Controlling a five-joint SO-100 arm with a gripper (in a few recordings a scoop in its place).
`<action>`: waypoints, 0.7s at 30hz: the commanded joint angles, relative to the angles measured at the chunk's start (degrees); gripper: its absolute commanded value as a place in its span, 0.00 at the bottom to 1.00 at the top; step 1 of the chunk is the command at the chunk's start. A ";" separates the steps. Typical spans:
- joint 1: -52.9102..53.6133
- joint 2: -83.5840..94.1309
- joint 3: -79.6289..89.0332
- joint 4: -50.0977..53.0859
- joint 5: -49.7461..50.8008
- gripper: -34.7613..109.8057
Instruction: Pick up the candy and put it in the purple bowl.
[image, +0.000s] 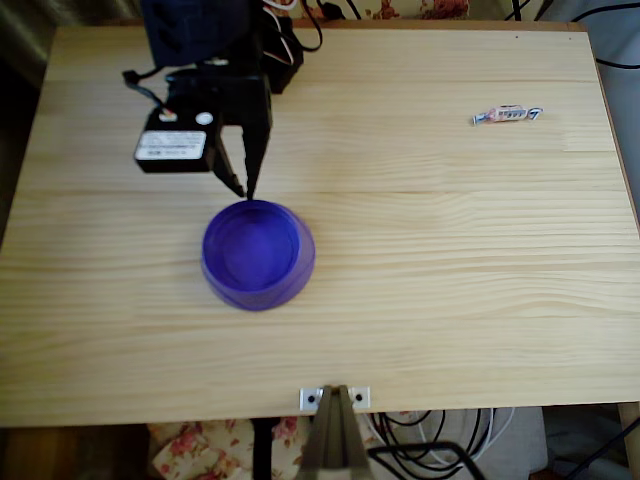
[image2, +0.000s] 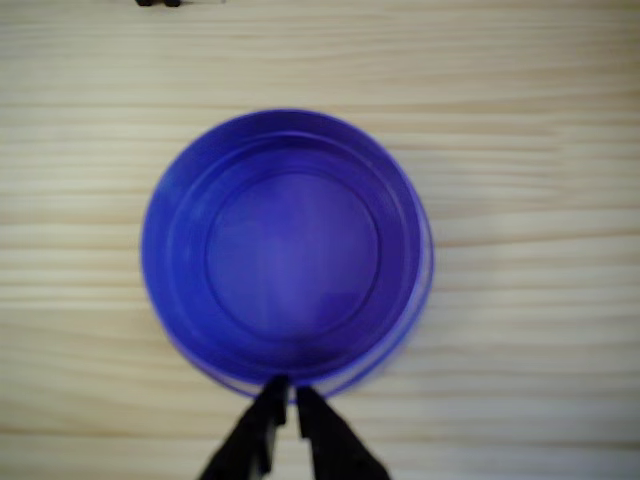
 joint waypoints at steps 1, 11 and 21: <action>0.53 0.79 -1.32 0.18 0.44 0.24; 1.14 0.79 -1.32 0.18 1.05 0.24; 0.09 0.79 -1.32 -0.09 2.02 0.24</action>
